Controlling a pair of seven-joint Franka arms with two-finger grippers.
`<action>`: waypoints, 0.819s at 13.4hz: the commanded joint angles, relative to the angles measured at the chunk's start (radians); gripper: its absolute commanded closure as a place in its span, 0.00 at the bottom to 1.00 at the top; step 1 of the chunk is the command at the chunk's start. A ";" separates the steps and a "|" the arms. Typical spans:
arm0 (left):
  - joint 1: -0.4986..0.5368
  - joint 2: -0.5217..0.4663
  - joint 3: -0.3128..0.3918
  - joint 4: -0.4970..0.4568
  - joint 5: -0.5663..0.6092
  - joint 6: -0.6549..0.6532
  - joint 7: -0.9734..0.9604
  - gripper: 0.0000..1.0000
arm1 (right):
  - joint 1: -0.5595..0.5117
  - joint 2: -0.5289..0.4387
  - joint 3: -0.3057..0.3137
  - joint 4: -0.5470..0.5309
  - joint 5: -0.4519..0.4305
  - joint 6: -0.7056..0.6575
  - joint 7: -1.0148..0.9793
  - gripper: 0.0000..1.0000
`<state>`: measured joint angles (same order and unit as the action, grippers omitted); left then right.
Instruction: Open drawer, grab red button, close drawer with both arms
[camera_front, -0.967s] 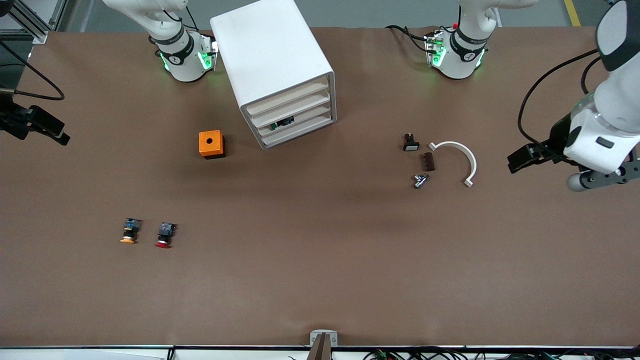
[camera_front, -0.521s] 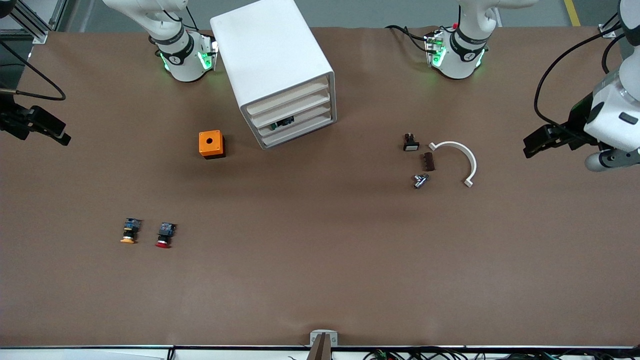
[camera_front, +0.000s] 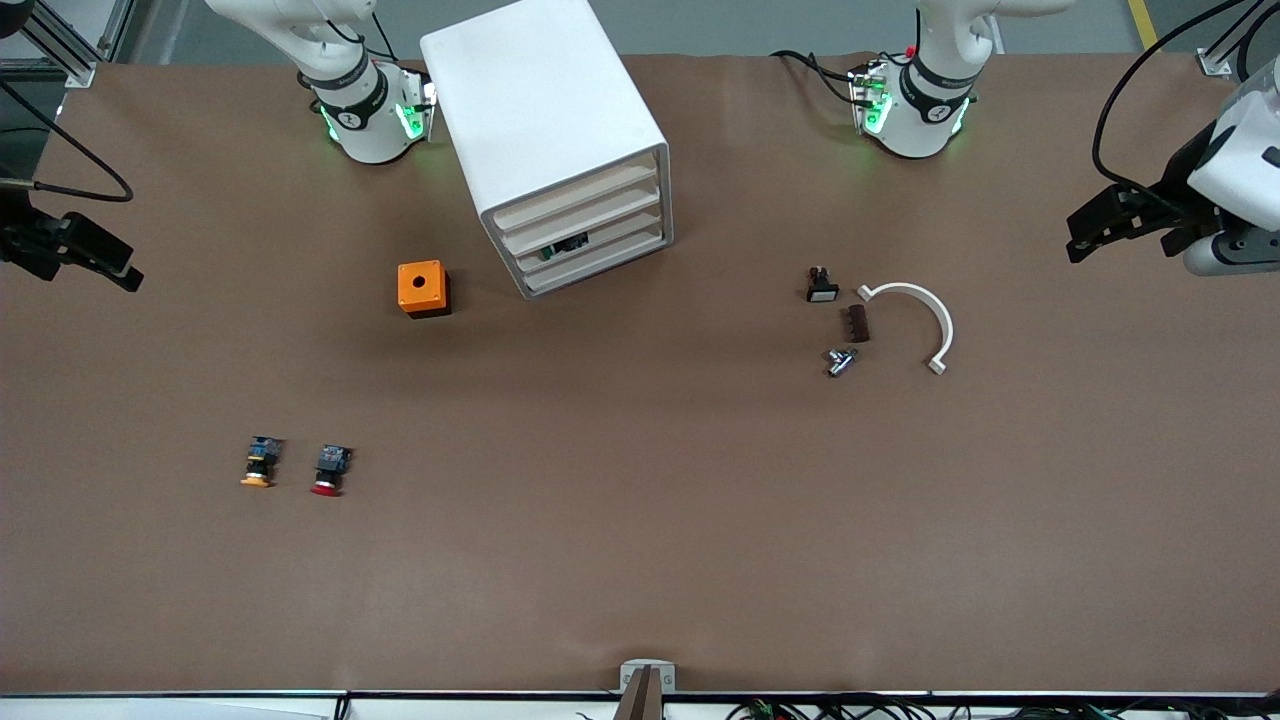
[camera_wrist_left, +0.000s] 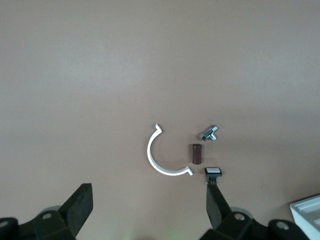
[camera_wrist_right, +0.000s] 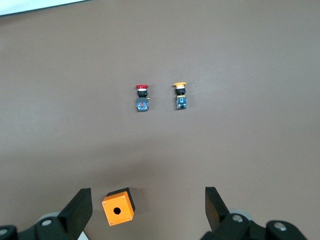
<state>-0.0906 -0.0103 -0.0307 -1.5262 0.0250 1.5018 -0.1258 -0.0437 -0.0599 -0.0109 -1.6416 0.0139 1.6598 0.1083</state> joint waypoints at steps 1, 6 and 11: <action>0.023 -0.049 -0.008 -0.057 0.020 -0.002 0.064 0.00 | 0.007 0.005 -0.001 0.011 -0.020 -0.006 -0.001 0.00; 0.028 -0.080 -0.028 -0.092 0.018 -0.003 0.060 0.00 | -0.001 0.006 -0.001 0.011 -0.020 -0.006 -0.001 0.00; 0.015 -0.088 -0.026 -0.089 0.012 -0.031 0.044 0.00 | -0.004 0.003 0.017 0.013 -0.020 -0.006 -0.002 0.00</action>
<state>-0.0778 -0.0751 -0.0502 -1.5984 0.0250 1.4804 -0.0792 -0.0440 -0.0592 -0.0067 -1.6416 0.0128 1.6601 0.1083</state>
